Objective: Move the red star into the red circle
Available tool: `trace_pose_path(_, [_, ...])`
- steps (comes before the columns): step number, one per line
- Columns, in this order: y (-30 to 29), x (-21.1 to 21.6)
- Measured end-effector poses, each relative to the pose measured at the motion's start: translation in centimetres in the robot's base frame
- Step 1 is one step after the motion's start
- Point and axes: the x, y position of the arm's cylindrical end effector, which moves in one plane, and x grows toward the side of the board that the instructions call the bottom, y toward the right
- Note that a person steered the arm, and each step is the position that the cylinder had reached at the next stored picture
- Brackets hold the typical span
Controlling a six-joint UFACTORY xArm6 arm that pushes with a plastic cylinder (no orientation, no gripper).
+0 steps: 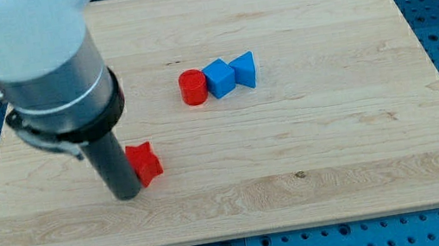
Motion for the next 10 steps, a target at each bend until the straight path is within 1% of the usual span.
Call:
trace_pose_path(2, [1.0,-2.8])
trace_pose_path(4, [1.0,-3.3])
trace_pose_path(6, [2.1,-3.1])
trace_pose_path(8, [3.0,-1.4])
trace_pose_path(9, [4.7,-1.4])
trace_pose_path(10, [5.0,-1.4])
